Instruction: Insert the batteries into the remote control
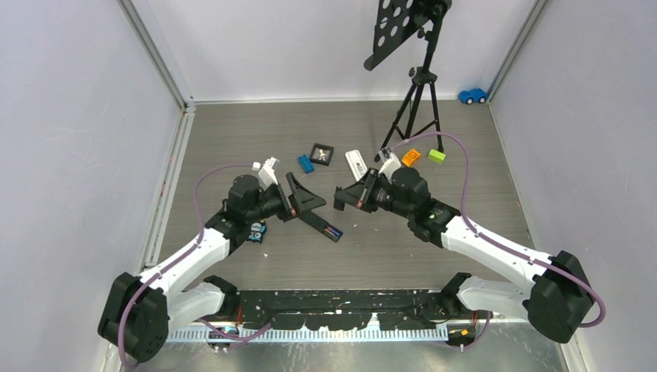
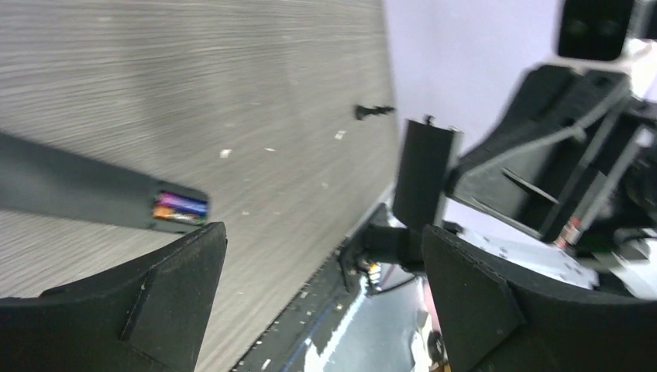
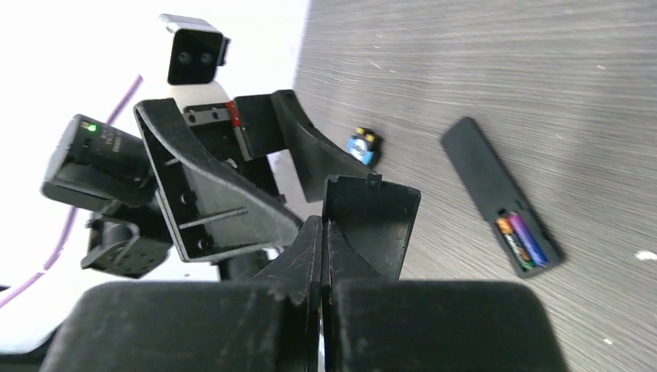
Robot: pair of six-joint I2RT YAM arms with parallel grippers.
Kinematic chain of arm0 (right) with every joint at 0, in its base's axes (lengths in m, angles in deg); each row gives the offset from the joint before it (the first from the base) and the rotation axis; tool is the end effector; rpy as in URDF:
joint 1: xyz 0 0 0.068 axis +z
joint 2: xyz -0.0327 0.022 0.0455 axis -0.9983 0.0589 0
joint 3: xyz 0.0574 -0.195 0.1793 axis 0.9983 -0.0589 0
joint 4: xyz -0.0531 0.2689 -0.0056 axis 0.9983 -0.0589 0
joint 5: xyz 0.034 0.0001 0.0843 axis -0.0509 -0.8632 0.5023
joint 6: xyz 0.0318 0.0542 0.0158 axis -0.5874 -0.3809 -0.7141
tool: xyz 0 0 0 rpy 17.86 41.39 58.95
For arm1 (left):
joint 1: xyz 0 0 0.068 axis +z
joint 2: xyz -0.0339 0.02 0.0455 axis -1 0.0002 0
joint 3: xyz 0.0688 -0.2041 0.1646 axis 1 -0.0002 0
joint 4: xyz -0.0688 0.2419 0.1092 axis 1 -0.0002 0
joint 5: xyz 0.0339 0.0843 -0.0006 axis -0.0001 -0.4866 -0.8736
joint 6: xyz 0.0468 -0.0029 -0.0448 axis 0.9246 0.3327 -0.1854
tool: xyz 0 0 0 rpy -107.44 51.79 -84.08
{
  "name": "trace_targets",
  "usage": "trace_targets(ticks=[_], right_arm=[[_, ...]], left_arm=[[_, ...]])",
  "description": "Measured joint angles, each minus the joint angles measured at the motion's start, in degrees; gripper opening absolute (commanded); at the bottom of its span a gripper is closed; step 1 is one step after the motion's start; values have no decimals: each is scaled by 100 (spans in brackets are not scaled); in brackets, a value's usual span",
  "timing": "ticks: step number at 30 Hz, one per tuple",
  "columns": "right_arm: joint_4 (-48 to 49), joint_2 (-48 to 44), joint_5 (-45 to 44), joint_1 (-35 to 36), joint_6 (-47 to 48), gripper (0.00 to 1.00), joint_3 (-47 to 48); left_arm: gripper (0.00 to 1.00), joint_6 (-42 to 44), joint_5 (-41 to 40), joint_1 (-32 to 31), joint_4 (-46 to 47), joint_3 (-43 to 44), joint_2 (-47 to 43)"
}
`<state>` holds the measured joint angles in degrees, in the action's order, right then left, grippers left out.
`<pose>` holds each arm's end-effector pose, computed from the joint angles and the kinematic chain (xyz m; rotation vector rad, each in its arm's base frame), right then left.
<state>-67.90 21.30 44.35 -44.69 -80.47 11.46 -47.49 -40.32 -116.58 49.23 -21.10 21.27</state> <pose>0.2063 0.1972 0.2612 0.1153 2.1037 1.2721 0.2148 -0.1335 0.2135 -0.2310 2.1880 -1.3654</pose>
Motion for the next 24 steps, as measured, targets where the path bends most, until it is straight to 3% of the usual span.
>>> trace_targets(ticks=[8,13,20,24], right_arm=[[1043,-120,542,-55,-595,0,-72],[1633,-120,955,-55,-973,0,-74],[2223,-59,1438,-61,-1410,0,-72],[2577,133,1648,-68,-1580,0,-72]], left_arm=[[99,-911,1408,225,1534,0,-278],[88,-1534,1939,326,2435,0,-188],[84,-1923,2319,326,2813,0,-31],[76,-2149,2455,326,2970,11,26]])
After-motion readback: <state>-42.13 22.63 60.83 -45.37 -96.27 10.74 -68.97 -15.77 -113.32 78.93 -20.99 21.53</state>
